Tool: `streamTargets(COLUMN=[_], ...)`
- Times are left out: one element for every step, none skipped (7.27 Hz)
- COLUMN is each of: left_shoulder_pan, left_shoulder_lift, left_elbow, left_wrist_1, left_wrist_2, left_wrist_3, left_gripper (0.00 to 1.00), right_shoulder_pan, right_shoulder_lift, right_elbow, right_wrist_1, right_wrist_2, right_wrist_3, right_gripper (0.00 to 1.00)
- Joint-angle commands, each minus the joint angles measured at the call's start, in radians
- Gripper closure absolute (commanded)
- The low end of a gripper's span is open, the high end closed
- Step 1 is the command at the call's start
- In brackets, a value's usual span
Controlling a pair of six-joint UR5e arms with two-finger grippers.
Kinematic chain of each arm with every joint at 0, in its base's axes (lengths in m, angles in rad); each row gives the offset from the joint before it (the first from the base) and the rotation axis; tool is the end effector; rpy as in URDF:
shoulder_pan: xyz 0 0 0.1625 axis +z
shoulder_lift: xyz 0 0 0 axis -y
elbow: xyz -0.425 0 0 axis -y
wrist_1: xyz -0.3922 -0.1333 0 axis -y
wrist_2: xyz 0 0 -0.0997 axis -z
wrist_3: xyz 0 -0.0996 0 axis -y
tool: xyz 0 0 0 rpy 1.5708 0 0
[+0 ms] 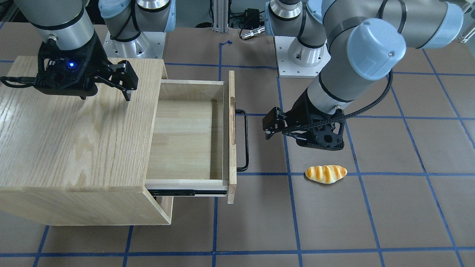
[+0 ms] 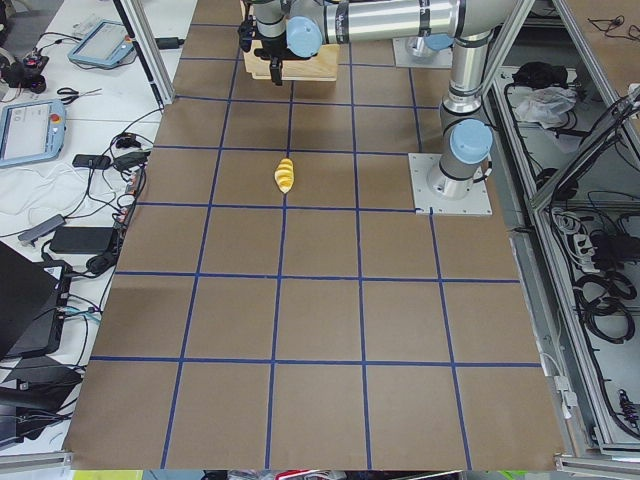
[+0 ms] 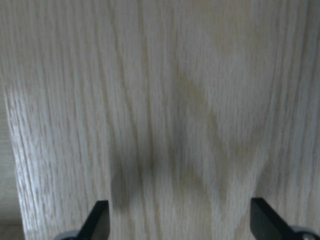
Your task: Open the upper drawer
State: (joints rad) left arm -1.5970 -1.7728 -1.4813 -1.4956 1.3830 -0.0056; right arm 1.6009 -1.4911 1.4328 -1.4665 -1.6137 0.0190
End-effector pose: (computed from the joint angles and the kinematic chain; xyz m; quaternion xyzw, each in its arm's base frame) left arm -0.1668 -0.5668 0.4333 -0.0085 -0.9954 -0.0201 0.0934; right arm 0.1446 -0.5163 0.5050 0.0060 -0.9995 -0.0225 0.0220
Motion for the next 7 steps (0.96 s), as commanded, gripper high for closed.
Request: streamTargets(left_shoulder_pan=[0.041,0.035,0.032,0.032,0.032,0.032,0.034], left_shoulder_lift=[0.093,0.145,0.171,0.183,0.184,0.187,0.188], left_elbow=[0.093,0.098,0.089,0.085,0.079,0.063,0.056], left_wrist_1=[-0.199,-0.215,-0.207,-0.203,-0.155,-0.122,-0.092], left_wrist_2=[0.169,0.227,0.229,0.229,0.231,0.231,0.231], left_wrist_3=[0.099,0.099,0.096,0.098,0.101,0.107,0.108], left_gripper=[0.00,0.00,0.00,0.00,0.00,0.00,0.00], right_shoulder_pan=[0.001,0.001,-0.001,0.001,0.001,0.001,-0.001], right_shoulder_lift=[0.000,0.000,0.000,0.000,0.000,0.000,0.000], right_elbow=[0.000,0.000,0.001,0.000,0.000,0.000,0.000], right_wrist_1=[0.000,0.000,0.000,0.000,0.000,0.000,0.000], right_wrist_2=[0.000,0.000,0.000,0.000,0.000,0.000,0.000], right_wrist_3=[0.001,0.001,-0.001,-0.001,-0.001,-0.001,0.001], right_gripper=[0.00,0.00,0.00,0.00,0.00,0.00,0.00])
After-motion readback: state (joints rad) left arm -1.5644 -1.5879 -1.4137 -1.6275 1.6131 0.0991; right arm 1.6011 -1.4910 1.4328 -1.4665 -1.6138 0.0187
